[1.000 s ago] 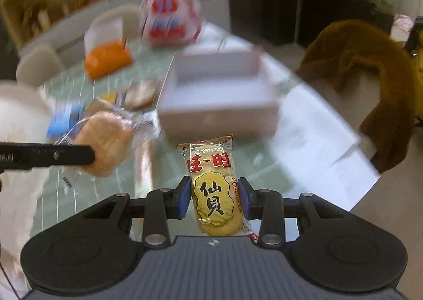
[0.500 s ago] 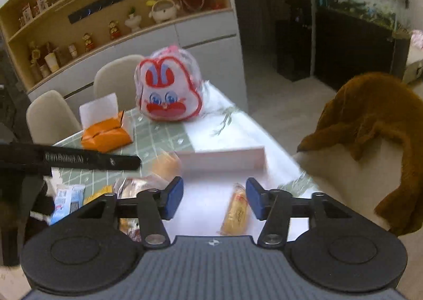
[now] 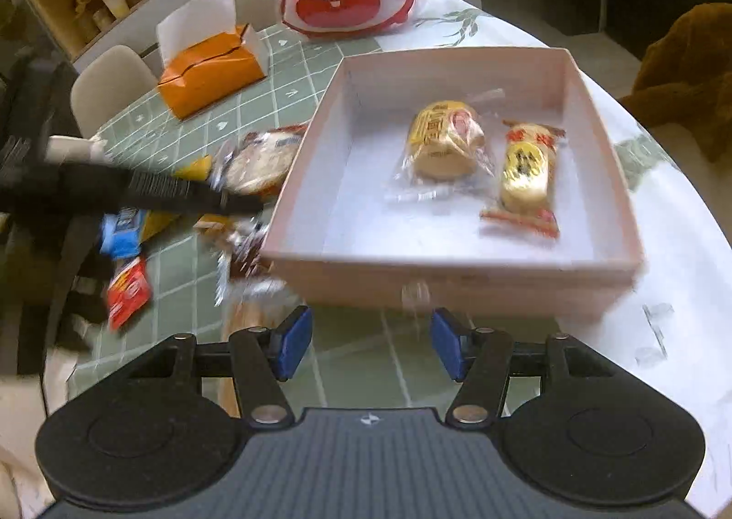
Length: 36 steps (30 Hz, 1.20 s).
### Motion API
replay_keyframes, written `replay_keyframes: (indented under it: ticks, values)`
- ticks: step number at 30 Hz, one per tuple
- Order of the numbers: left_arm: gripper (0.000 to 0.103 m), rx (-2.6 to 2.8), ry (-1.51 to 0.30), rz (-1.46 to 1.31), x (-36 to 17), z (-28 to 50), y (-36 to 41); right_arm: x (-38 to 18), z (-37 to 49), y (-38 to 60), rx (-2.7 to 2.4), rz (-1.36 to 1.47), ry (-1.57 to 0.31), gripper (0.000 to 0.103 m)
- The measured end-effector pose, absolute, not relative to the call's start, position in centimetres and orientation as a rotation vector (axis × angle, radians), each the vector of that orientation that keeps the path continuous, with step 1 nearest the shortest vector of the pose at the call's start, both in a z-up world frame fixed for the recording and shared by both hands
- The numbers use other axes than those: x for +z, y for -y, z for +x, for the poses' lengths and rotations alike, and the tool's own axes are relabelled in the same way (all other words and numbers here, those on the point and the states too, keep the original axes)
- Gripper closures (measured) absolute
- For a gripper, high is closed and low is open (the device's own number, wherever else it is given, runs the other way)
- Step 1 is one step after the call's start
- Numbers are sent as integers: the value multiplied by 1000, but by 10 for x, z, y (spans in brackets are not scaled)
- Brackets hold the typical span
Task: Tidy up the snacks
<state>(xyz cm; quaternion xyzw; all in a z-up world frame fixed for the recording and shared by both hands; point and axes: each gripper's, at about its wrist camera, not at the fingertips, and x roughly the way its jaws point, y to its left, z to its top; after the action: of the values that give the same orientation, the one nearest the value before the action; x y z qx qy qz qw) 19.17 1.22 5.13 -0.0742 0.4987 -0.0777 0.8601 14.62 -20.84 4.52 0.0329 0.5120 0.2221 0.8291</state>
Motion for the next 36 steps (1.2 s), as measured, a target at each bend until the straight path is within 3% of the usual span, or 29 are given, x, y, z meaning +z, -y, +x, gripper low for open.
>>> replay_keyframes:
  ticks: [3, 12, 20, 30, 36]
  values:
    - [62, -177, -1029, -51, 50, 180, -6, 33, 172, 204, 485, 96, -1130, 45]
    - [63, -56, -992, -228, 55, 175, -57, 43, 157, 186, 599, 112, -1158, 44]
    - [63, -206, -1036, -152, 41, 179, -17, 26, 91, 162, 570, 12, -1179, 44]
    - [60, -416, -1019, 153, 33, 121, 28, 21, 83, 237, 320, 98, -1123, 42]
    - [56, -296, -1002, 101, 33, 127, 37, 20, 73, 241, 300, 66, -1099, 40]
